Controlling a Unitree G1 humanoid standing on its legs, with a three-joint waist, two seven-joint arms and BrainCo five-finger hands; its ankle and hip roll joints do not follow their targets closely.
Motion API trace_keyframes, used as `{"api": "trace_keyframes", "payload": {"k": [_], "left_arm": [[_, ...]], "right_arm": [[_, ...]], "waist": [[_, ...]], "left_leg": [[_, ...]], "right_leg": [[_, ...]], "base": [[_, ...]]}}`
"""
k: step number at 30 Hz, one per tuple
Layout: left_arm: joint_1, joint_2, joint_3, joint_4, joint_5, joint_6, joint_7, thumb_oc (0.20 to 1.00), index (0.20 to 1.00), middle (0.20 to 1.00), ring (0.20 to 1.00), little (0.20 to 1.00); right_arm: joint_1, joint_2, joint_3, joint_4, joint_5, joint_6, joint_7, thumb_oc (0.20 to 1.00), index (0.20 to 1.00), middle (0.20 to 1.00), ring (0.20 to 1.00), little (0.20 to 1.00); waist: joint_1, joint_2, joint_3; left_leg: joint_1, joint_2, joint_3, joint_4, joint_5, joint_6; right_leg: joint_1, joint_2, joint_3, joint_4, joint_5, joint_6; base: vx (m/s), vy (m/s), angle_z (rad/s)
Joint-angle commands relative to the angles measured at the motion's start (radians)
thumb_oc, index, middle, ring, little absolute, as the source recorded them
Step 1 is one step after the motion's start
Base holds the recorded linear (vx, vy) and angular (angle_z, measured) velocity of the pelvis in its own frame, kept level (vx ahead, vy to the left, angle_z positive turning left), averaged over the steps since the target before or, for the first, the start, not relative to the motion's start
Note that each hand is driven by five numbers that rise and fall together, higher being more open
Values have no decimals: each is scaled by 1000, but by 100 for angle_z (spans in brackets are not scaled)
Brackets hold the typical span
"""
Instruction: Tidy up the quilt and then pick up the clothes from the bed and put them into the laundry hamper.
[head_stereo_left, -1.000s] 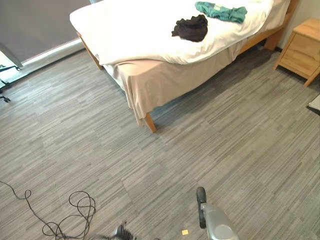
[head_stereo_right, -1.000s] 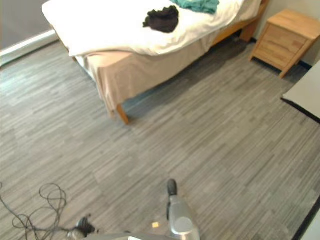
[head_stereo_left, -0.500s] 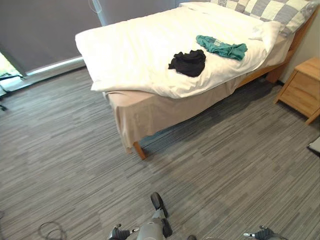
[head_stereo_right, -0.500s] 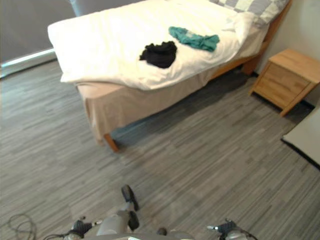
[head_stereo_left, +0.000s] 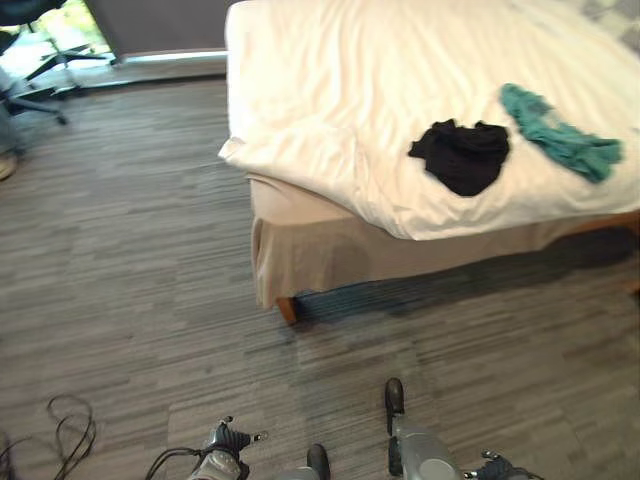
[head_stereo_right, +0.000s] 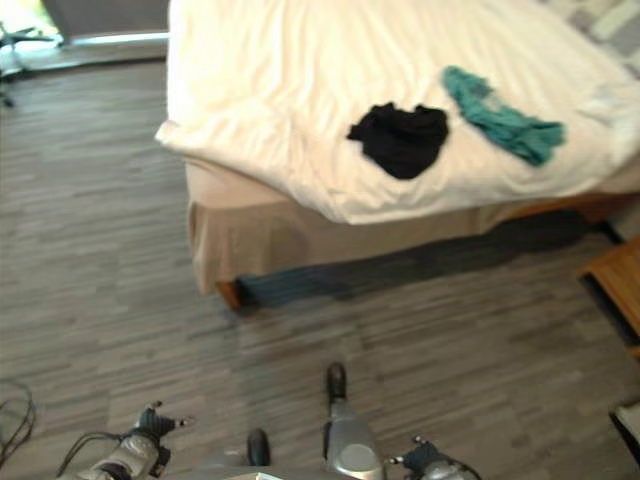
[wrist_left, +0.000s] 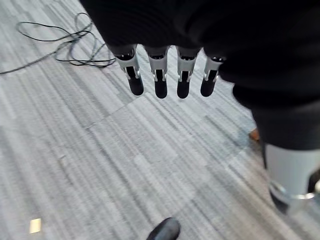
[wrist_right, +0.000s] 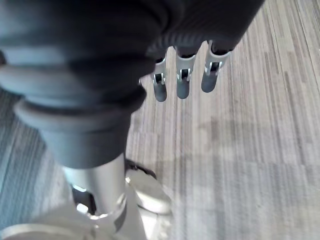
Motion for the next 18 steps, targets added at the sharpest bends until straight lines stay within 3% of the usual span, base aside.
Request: {"api": "trace_keyframes", "payload": {"k": [1, 2, 3, 6, 7, 8, 9, 10, 13, 16, 17, 18], "left_arm": [[-38, 16, -1, -13, 9, -26, 9, 1000, 1000, 1000, 1000, 1000], [-61, 6, -15, -30, -16, -26, 17, 1000, 1000, 1000, 1000, 1000], [-63, 5, -18, -37, -21, -26, 21, 1000, 1000, 1000, 1000, 1000], [-65, -2, -16, -49, -35, -29, 26, 1000, 1000, 1000, 1000, 1000], [-57, -9, -8, -56, -45, -32, 30, 1000, 1000, 1000, 1000, 1000], [-51, -15, -5, -58, -52, -35, 35, 1000, 1000, 1000, 1000, 1000], [-51, -15, -5, -58, -52, -35, 35, 1000, 1000, 1000, 1000, 1000], [-54, -15, -5, -55, -59, -35, 38, 1000, 1000, 1000, 1000, 1000], [-40, -14, -3, -52, -51, -33, 28, 1000, 1000, 1000, 1000, 1000], [-28, -4, 20, -50, -64, -31, 30, 1000, 1000, 1000, 1000, 1000], [-27, 9, 45, -56, -96, -35, 39, 1000, 1000, 1000, 1000, 1000], [-27, 9, 45, -56, -96, -35, 39, 1000, 1000, 1000, 1000, 1000]], "right_arm": [[-7, -23, 17, 9, -3, 2, -11, 1000, 1000, 1000, 1000, 1000], [-21, -46, 1, 6, 19, 1, -33, 1000, 1000, 1000, 1000, 1000], [-24, -51, 0, 8, 20, 3, -37, 1000, 1000, 1000, 1000, 1000], [-28, -57, 5, 9, 16, 7, -37, 1000, 1000, 1000, 1000, 1000], [-28, -61, 8, 9, 10, 7, -35, 1000, 1000, 1000, 1000, 1000], [-24, -65, 10, 13, -1, 6, -34, 1000, 1000, 1000, 1000, 1000], [-24, -65, 10, 13, -1, 6, -34, 1000, 1000, 1000, 1000, 1000], [-15, -63, 14, 20, -15, 5, -34, 1000, 1000, 1000, 1000, 1000], [5, -48, 6, 29, -26, 8, -29, 1000, 1000, 1000, 1000, 1000], [17, -30, -1, 29, -27, 9, -26, 1000, 1000, 1000, 1000, 1000], [21, -11, 0, 20, -22, 7, -26, 1000, 1000, 1000, 1000, 1000], [21, -11, 0, 20, -22, 7, -26, 1000, 1000, 1000, 1000, 1000]], "waist": [[-22, -30, 34], [-22, -42, 72], [-25, -43, 78], [-25, -37, 67], [-25, -19, 45], [-21, 8, 28], [-21, 8, 29], [-8, 21, 22], [-18, 25, 6], [-17, 14, -9], [-12, 3, -5], [-10, 2, -6]], "left_leg": [[-105, 74, 53, 270, -64, -98], [-233, 127, 71, 511, 34, -144], [-253, 149, 95, 538, 43, -146], [-257, 162, 136, 451, 40, -132], [-228, 148, 130, 285, 28, -127], [-216, 157, 105, 123, 86, -141], [-216, 156, 105, 123, 86, -141], [-229, 172, 82, 57, 125, -155], [-178, 176, 124, 11, 127, -153], [-144, 150, 139, -8, 105, -133], [-131, 138, 153, -9, 78, -113], [-131, 137, 156, -9, 78, -112]], "right_leg": [[104, -19, -6, 7, -202, 45], [189, -33, -61, -14, -236, 0], [210, -31, -69, -21, -241, -7], [235, -30, -75, -34, -254, -6], [241, -28, -73, -44, -264, 10], [244, -25, -78, -46, -278, 23], [244, -25, -78, -46, -278, 23], [265, -28, -90, -48, -291, 26], [295, -35, -96, -38, -309, 37], [286, -61, -75, 3, -303, 58], [248, -76, -58, 98, -297, 73], [243, -78, -55, 103, -299, 74]], "base": [[357, -379, 77], [207, -222, 94], [282, -227, 77], [218, 27, 6], [355, 209, -20], [352, 207, -20], [346, 213, -21], [317, 193, -25], [257, 201, -17], [174, 256, -11], [117, 226, 3], [67, 281, 13]]}}
